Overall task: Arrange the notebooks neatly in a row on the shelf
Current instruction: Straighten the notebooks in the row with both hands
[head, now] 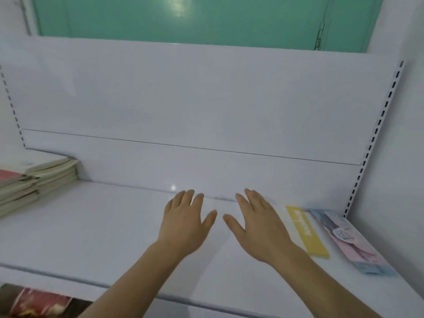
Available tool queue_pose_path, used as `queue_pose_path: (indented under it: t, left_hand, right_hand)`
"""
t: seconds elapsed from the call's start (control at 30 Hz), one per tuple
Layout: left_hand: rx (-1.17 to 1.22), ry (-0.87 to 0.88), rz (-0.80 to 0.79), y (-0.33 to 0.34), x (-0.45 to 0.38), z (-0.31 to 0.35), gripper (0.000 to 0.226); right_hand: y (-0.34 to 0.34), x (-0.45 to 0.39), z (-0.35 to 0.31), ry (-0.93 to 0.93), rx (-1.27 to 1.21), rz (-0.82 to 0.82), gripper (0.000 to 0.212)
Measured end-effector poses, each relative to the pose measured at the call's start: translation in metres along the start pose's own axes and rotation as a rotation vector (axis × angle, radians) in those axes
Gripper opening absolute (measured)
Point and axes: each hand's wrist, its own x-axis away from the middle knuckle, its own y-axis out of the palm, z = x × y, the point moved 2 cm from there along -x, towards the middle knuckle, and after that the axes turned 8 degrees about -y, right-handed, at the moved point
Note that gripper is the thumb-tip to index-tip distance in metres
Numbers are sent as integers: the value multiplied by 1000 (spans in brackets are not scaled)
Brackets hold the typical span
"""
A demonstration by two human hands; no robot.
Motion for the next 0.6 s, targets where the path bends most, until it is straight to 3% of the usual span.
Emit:
queue_pose_path:
  t: [0.6]
  left_hand:
    - [-188,-263,108,-192,115,-340,71]
  right_hand:
    - [49,-64,-366,-228,-109,-55,75]
